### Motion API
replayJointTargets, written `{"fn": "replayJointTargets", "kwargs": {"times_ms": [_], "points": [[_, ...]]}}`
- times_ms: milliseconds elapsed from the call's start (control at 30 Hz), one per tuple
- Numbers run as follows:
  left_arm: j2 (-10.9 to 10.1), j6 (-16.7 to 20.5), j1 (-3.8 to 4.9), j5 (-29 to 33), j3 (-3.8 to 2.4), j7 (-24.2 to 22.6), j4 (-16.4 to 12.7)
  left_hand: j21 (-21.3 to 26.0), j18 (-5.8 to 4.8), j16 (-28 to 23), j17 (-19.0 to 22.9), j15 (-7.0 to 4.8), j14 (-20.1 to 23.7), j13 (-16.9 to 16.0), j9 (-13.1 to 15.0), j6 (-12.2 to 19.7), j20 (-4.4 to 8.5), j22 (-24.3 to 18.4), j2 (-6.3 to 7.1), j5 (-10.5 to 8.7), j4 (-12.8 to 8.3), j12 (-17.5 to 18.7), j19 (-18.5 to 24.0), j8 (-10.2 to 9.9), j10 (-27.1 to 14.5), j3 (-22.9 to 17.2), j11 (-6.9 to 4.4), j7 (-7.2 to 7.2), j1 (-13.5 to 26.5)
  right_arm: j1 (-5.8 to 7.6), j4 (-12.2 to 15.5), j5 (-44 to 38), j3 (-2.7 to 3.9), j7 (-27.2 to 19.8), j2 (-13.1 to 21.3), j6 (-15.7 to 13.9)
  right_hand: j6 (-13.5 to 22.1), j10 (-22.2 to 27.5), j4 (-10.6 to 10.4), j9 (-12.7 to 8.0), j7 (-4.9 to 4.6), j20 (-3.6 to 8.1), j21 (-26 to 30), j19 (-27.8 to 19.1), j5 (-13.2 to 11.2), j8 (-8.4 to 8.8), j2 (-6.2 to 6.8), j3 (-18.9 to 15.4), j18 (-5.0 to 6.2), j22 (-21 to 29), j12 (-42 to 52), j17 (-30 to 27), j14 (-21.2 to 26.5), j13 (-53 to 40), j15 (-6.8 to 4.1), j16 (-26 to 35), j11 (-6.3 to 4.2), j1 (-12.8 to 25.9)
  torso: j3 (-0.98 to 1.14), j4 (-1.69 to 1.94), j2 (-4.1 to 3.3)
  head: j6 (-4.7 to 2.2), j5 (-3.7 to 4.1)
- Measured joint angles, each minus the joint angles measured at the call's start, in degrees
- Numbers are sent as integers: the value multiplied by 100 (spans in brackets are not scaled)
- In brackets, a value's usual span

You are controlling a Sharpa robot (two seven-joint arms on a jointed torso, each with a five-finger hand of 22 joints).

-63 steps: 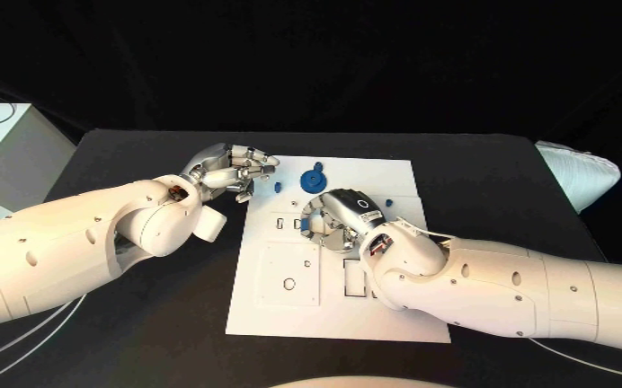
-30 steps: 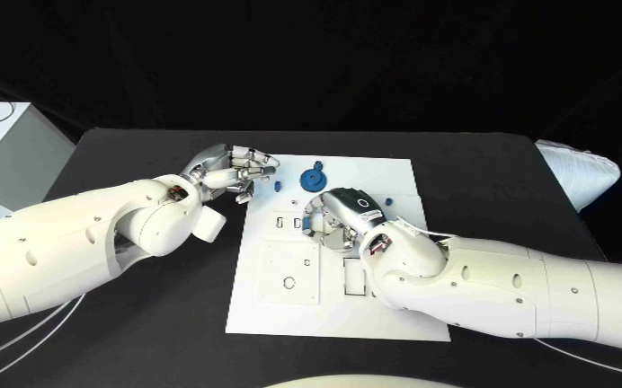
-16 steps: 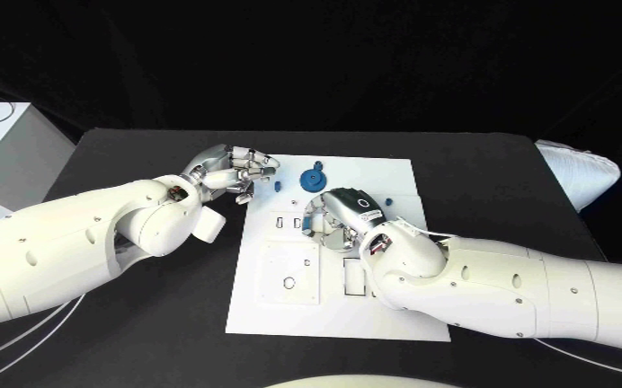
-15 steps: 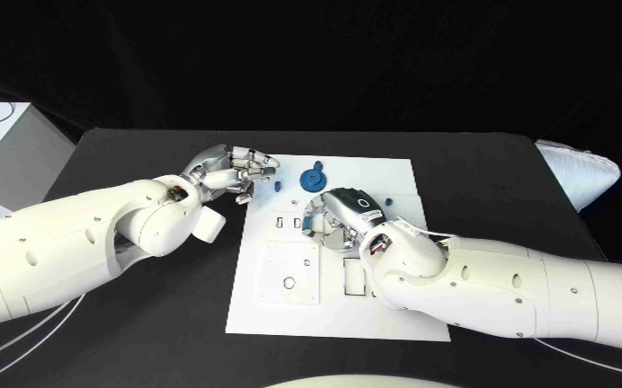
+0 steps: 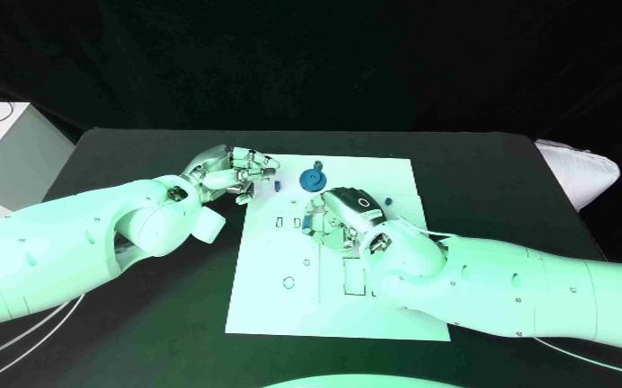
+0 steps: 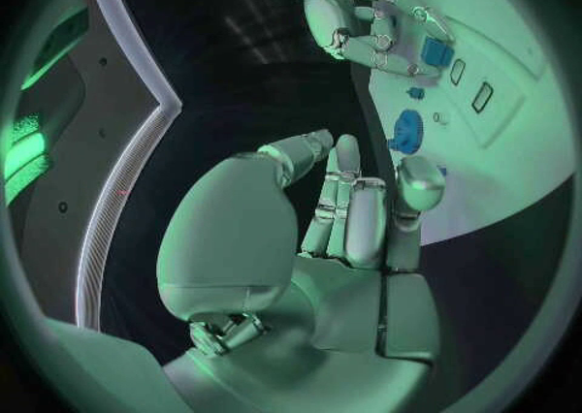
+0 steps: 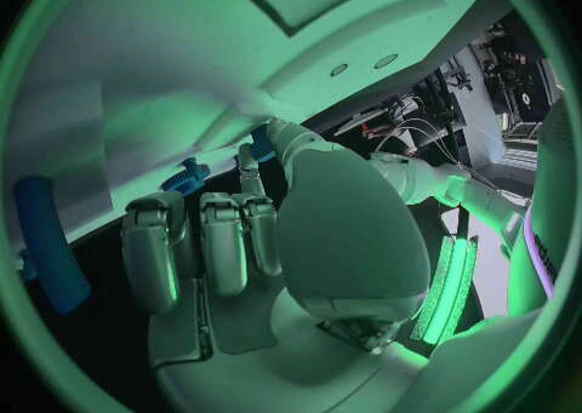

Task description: Assemble the parts on the task board

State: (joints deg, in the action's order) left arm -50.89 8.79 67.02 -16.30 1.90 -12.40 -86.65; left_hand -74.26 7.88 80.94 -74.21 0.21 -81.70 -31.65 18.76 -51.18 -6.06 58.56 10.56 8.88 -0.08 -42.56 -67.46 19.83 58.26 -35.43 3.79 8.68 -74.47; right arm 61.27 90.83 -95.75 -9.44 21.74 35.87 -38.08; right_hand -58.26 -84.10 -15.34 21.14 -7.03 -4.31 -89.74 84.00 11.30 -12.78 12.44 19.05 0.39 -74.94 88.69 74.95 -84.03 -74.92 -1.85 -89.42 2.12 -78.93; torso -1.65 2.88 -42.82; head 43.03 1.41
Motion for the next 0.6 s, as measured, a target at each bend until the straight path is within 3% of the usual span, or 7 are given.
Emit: {"fn": "replayJointTargets", "kwargs": {"times_ms": [600], "points": [[1,-26,-1,-5,2,16,11,0,0,0,1,0,0,-4,-1,0,0,0,0,0,0,0,0,0,0,0,0,0,0,0,16,-5,0,-3,-19,-14,-145,18,97,54,103,0,0,0,101,-134,-91,162,0,1,52,-1,0,1,0,0,-18,-93,-1,3,0,3,-5]]}}
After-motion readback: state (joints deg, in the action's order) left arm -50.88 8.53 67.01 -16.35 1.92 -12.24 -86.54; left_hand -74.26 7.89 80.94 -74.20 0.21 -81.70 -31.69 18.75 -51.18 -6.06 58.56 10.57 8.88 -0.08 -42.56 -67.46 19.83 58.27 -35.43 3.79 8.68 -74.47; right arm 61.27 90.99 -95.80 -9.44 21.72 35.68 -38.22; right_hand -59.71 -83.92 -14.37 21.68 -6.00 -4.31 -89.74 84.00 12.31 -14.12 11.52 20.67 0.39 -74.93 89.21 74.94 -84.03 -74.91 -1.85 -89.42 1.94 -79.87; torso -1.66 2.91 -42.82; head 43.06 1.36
